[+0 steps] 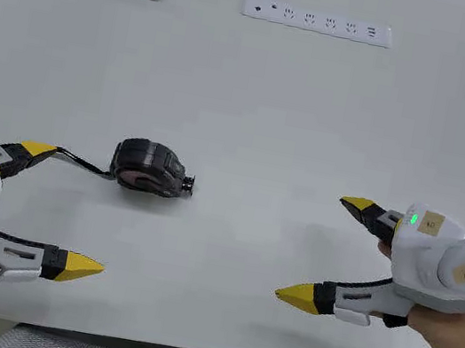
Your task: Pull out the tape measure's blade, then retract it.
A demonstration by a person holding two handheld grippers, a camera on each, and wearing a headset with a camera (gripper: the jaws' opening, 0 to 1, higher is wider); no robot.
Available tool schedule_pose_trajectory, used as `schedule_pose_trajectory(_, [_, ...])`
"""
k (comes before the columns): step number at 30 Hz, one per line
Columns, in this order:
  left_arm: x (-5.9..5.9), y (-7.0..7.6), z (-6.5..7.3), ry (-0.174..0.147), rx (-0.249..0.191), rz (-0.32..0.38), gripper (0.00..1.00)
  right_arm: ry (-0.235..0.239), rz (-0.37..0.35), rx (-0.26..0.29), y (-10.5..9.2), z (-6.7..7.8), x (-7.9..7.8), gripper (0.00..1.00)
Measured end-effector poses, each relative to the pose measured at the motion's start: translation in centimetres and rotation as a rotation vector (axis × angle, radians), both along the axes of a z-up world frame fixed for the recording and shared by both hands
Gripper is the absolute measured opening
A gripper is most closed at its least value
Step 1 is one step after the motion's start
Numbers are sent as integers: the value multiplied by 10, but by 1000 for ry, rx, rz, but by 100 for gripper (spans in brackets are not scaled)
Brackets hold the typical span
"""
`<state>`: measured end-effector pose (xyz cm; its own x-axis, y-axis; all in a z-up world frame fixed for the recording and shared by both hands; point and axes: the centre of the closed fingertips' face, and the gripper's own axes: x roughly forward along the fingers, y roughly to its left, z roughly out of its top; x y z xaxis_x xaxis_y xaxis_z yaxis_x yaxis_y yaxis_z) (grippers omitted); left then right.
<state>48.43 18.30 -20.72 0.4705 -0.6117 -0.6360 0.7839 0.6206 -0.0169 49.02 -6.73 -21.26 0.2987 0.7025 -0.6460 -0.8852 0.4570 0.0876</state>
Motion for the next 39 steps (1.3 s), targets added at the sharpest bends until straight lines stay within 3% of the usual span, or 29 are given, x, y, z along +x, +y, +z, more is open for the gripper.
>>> schedule_pose_trajectory(39, [35,-4,-2,-10,73,-128,95,-16,138,-36,27,-1,24,93])
